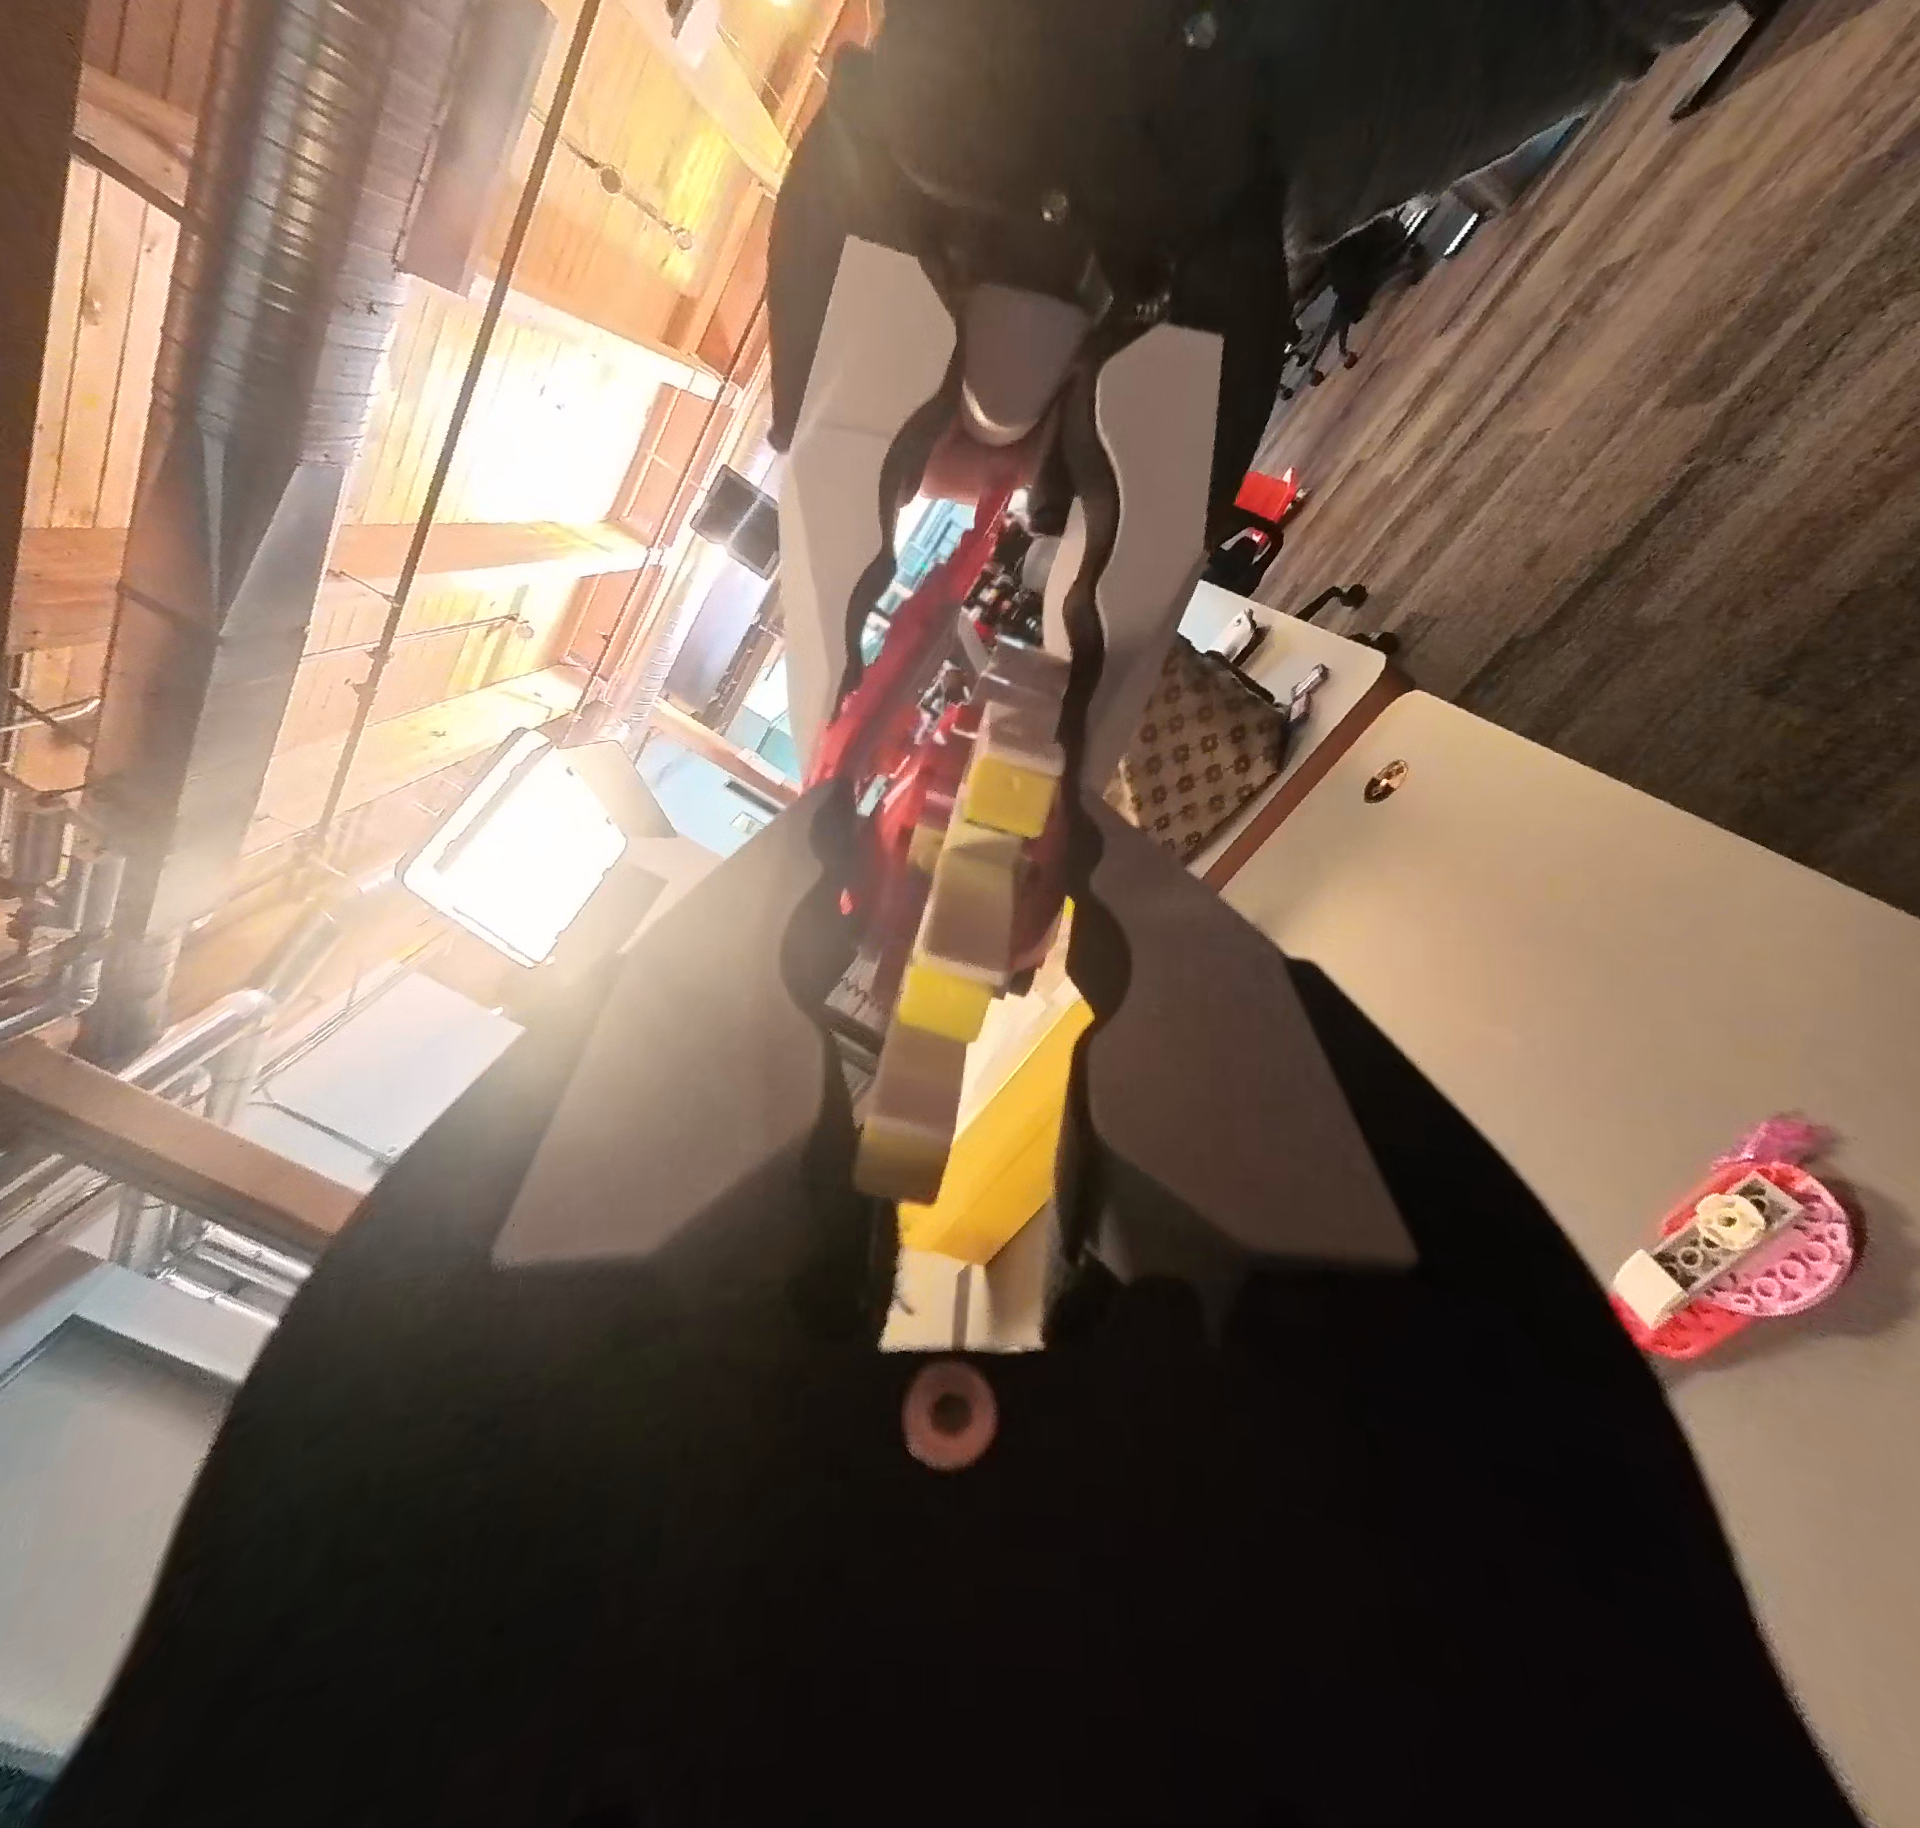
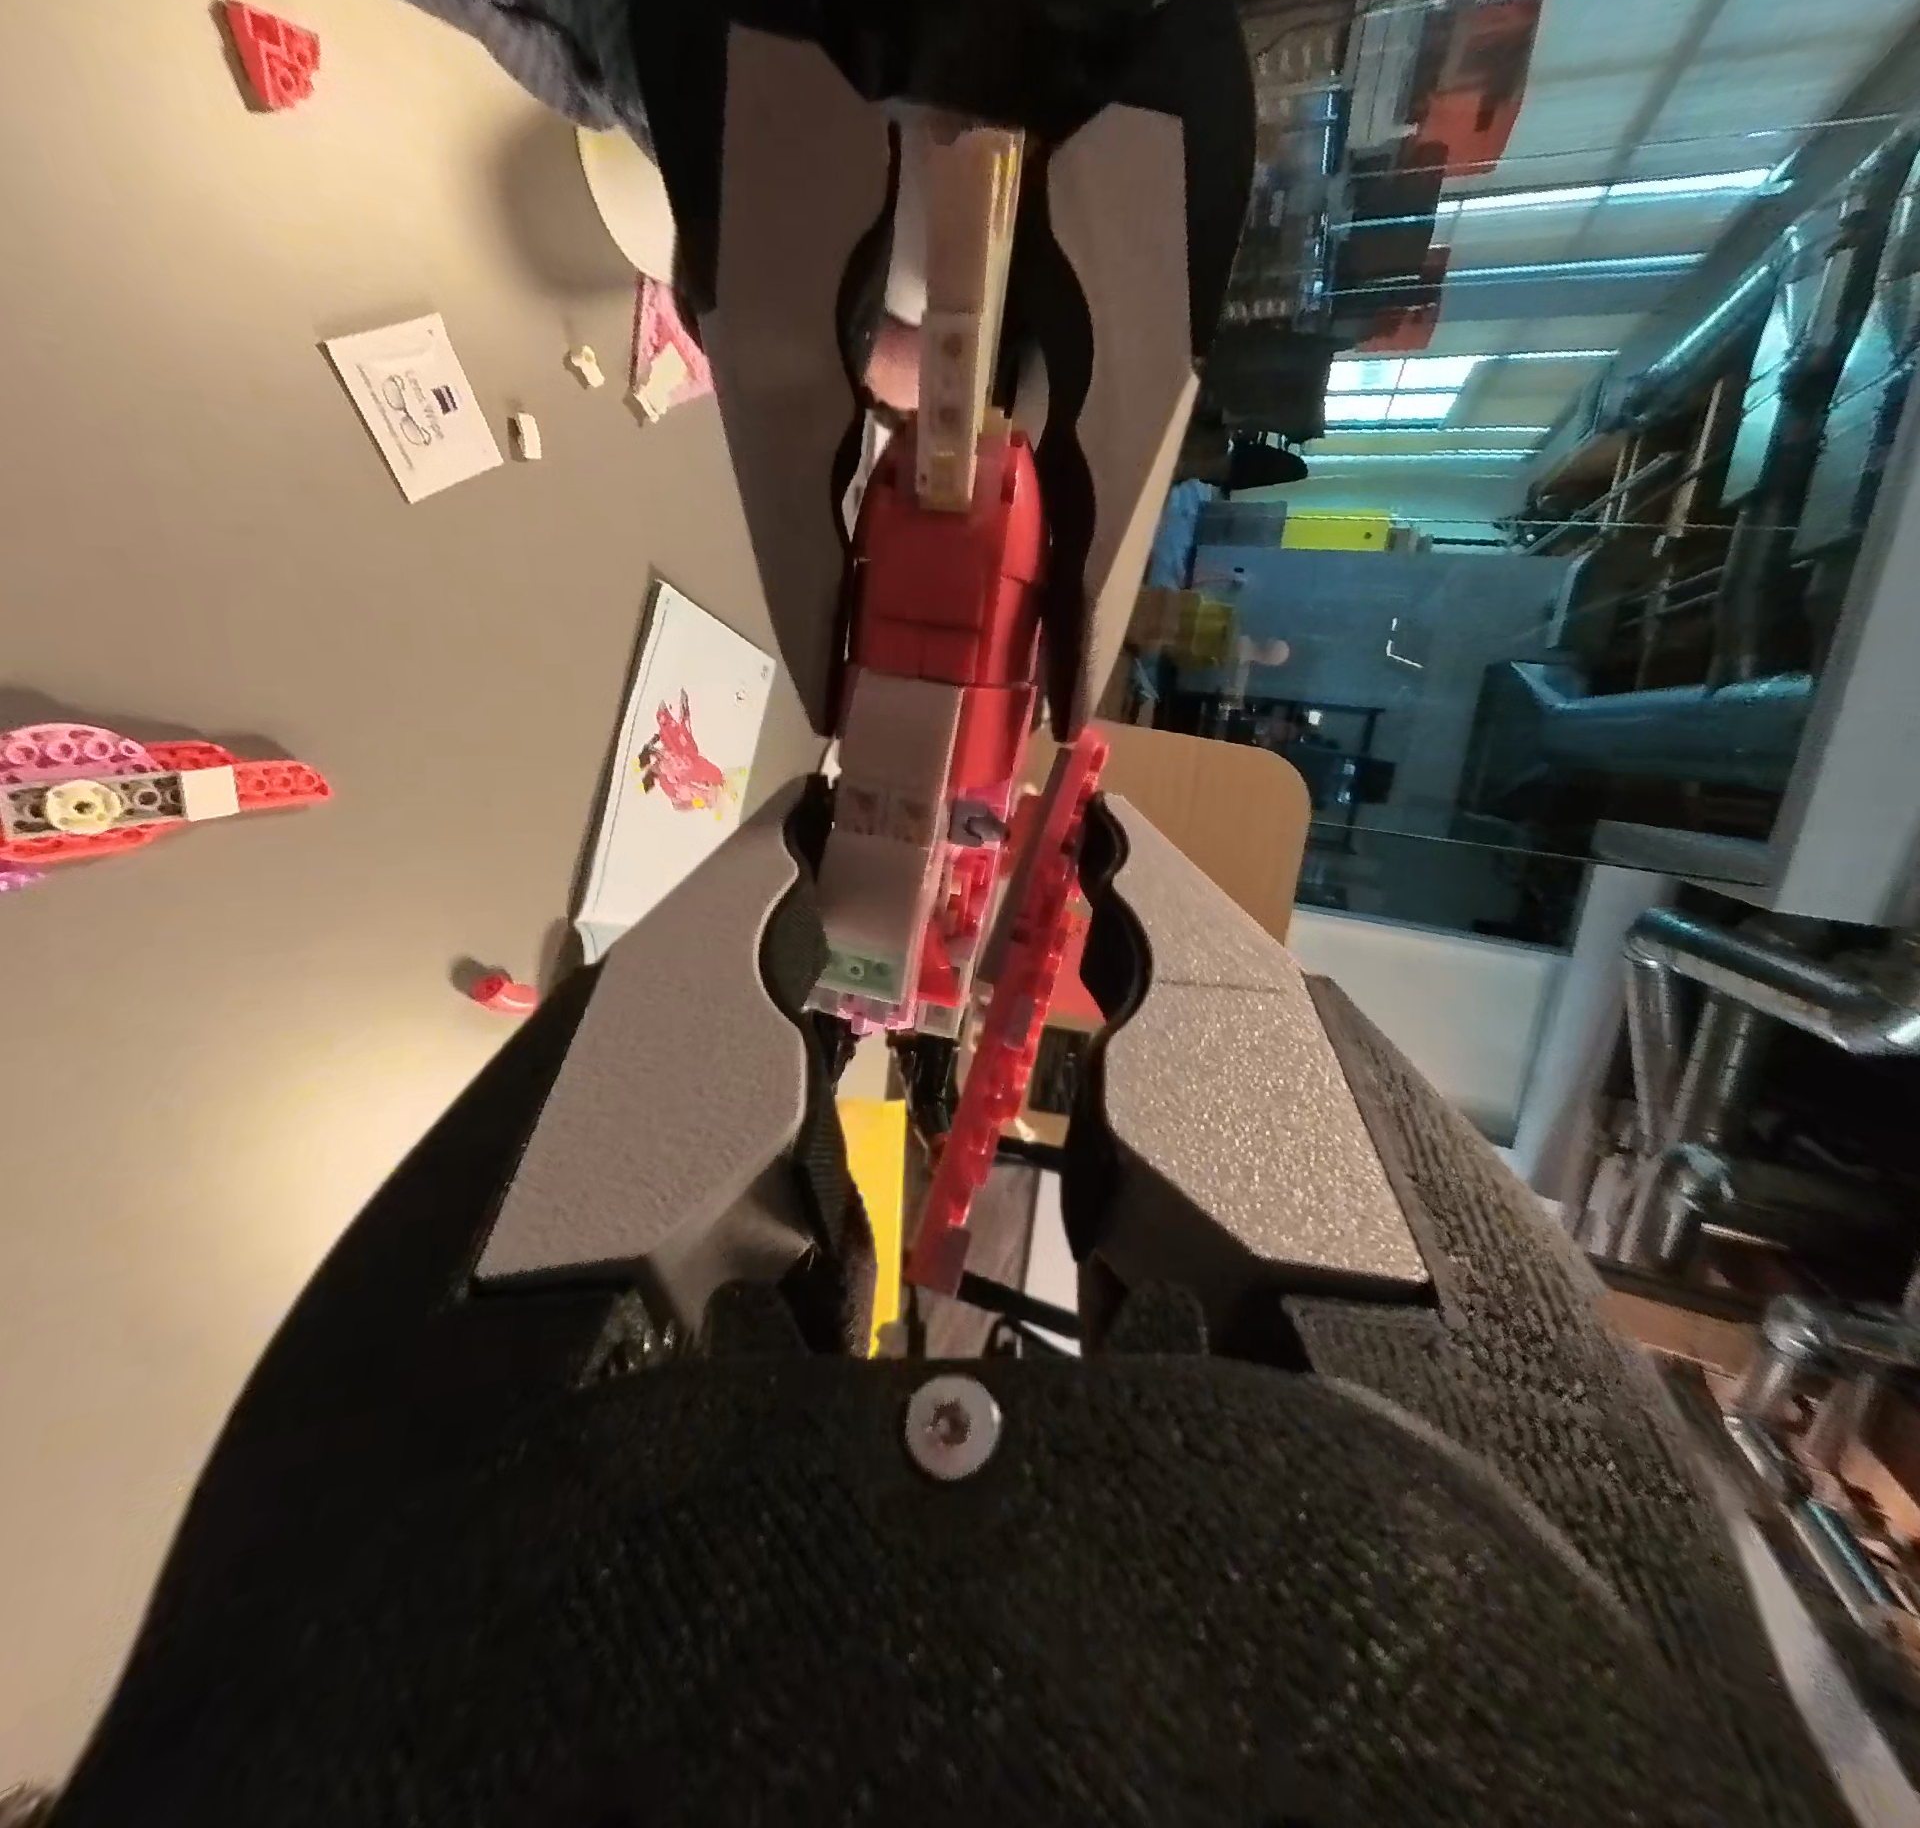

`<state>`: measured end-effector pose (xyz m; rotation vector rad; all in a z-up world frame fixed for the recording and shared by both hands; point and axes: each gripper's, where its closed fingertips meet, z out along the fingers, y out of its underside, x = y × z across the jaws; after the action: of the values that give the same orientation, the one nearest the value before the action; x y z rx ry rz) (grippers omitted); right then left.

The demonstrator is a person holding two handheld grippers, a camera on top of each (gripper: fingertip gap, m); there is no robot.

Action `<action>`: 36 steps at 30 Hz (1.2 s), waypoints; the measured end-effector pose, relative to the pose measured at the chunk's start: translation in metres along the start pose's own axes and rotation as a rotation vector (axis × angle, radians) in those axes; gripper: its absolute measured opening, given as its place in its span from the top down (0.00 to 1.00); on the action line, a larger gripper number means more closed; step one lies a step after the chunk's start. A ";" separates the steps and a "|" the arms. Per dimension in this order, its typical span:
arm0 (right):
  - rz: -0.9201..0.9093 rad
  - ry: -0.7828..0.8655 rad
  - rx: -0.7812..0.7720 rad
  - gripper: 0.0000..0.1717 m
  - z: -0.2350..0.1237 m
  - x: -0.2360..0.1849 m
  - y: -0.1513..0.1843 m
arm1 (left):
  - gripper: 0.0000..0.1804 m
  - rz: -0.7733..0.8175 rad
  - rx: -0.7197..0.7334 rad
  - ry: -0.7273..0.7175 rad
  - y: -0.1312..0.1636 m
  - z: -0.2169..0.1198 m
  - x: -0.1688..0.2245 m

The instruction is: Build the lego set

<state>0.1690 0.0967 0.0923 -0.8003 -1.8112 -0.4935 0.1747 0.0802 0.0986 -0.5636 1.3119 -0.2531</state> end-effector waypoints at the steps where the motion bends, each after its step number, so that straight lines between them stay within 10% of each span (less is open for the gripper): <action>1: -0.009 0.004 -0.005 0.73 0.000 0.000 0.000 | 0.80 0.006 -0.002 -0.004 0.000 0.000 0.000; 22: -0.174 0.027 -0.253 0.73 0.007 0.000 0.018 | 0.80 0.139 -0.193 -0.047 0.018 0.008 0.000; 36: -0.011 -0.036 -0.104 0.74 0.010 -0.003 0.018 | 0.80 0.056 -0.119 -0.029 0.019 0.009 0.001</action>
<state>0.1762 0.1148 0.0847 -0.8754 -1.8361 -0.5880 0.1809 0.0979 0.0886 -0.6278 1.3192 -0.1203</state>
